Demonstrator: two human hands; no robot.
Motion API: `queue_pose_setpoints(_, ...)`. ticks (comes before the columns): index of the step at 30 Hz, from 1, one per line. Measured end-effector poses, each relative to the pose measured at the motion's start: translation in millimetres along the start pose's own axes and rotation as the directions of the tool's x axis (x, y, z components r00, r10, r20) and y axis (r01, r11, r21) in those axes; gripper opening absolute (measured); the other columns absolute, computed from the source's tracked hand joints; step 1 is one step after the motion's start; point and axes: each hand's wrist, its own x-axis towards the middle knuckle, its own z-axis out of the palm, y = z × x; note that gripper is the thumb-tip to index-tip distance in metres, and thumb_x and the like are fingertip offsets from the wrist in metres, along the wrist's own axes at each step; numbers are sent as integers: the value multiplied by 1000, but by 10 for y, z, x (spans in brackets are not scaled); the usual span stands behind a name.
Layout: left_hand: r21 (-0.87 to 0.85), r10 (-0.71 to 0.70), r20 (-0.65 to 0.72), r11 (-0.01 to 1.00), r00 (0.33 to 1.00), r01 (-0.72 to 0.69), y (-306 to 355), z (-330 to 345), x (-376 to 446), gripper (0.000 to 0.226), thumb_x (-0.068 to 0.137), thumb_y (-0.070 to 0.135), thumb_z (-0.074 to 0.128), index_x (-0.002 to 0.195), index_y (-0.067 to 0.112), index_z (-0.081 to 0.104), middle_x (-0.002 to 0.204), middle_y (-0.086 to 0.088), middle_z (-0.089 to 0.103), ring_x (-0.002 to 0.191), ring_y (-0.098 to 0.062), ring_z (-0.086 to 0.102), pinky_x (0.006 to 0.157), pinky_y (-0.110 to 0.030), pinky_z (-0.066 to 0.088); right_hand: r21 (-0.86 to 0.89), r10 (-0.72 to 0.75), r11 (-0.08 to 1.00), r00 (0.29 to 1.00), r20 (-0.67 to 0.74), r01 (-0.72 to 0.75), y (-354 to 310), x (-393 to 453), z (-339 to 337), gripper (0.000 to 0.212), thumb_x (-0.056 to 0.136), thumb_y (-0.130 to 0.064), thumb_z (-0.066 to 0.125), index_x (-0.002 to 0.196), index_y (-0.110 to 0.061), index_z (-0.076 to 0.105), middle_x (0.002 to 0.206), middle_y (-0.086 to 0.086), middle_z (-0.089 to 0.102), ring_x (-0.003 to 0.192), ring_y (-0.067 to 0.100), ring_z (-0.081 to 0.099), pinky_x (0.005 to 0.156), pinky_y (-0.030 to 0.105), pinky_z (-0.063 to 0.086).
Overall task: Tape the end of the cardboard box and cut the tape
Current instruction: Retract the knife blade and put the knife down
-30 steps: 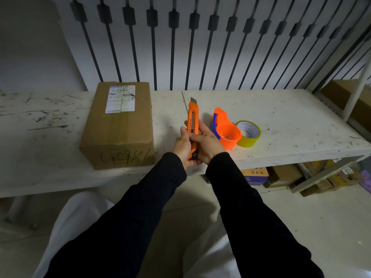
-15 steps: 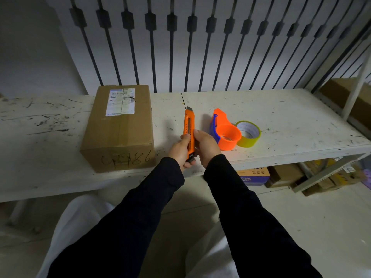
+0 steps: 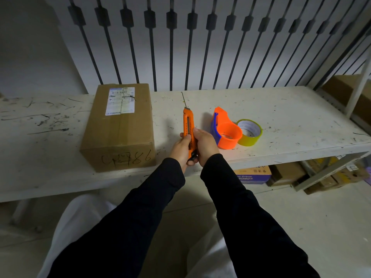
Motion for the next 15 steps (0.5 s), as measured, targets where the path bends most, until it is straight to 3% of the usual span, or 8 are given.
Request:
queue_pose_setpoints(3, 37, -1, -40, 999, 999, 3, -10, -4, 12, 41, 98, 33, 32, 128, 8, 46, 76, -12, 54, 60, -23, 52, 36, -19, 40, 47, 13, 999, 1000, -2, -13, 35, -4, 6, 31, 100, -26, 32, 88, -16, 58, 88, 6, 68, 75, 18, 63, 73, 32, 53)
queue_pose_setpoints(6, 57, 11, -71, 998, 997, -7, -19, 35, 8, 41, 98, 31, 32, 131, 9, 44, 123, -30, 53, 94, -44, 59, 57, -36, 53, 50, 26, 998, 999, -23, -25, 49, 0, 19, 31, 100, -26, 32, 88, -16, 58, 88, 6, 68, 79, 19, 64, 86, 39, 52)
queue_pose_setpoints(8, 55, 2, -66, 998, 998, 2, -36, 50, 15, 41, 98, 31, 32, 132, 11, 44, 133, -28, 49, 101, -42, 57, 72, -45, 53, 52, 39, 998, 998, -42, -37, 52, 4, 20, 30, 100, -26, 32, 90, -15, 58, 87, 6, 68, 79, 20, 64, 87, 40, 52)
queue_pose_setpoints(10, 47, -30, -60, 998, 998, 33, -56, 62, 32, 41, 98, 32, 32, 133, 11, 43, 133, -27, 50, 117, -46, 51, 86, -51, 50, 52, 63, 997, 997, -54, -61, 53, 8, -1, 31, 99, -28, 32, 99, -11, 59, 87, 5, 68, 76, 20, 64, 74, 35, 55)
queue_pose_setpoints(11, 32, -40, -51, 999, 998, 42, -65, 64, 39, 42, 98, 33, 32, 132, 11, 43, 126, -25, 54, 113, -44, 55, 78, -44, 55, 53, 92, 995, 995, -47, -89, 42, 0, -21, 32, 99, -29, 33, 104, -10, 59, 85, 3, 68, 71, 19, 63, 63, 30, 54)
queue_pose_setpoints(12, -5, -54, -36, 999, 998, 54, -61, 64, 30, 44, 98, 37, 31, 129, 10, 45, 111, -22, 60, 97, -38, 61, 59, -31, 56, 56, 132, 990, 991, -31, -130, 28, -14, -45, 32, 97, -31, 36, 104, -10, 59, 81, 1, 67, 65, 18, 61, 52, 25, 50)
queue_pose_setpoints(13, -49, -73, -17, 996, 997, 72, -52, 69, 13, 46, 98, 42, 28, 123, 9, 49, 93, -16, 61, 75, -29, 61, 41, -19, 47, 61, 170, 984, 985, -4, -170, 11, -36, -66, 30, 95, -33, 39, 100, -11, 60, 75, 0, 65, 59, 16, 58, 45, 21, 45)
queue_pose_setpoints(15, -125, -119, 6, 985, 993, 119, -32, 63, 22, 54, 95, 53, 22, 109, 12, 54, 75, -8, 56, 57, -17, 49, 31, -13, 32, 7, 197, 980, 979, 45, -198, -12, -64, -100, 23, 94, -30, 44, 87, -12, 57, 62, 1, 54, 49, 15, 50, 38, 18, 39)
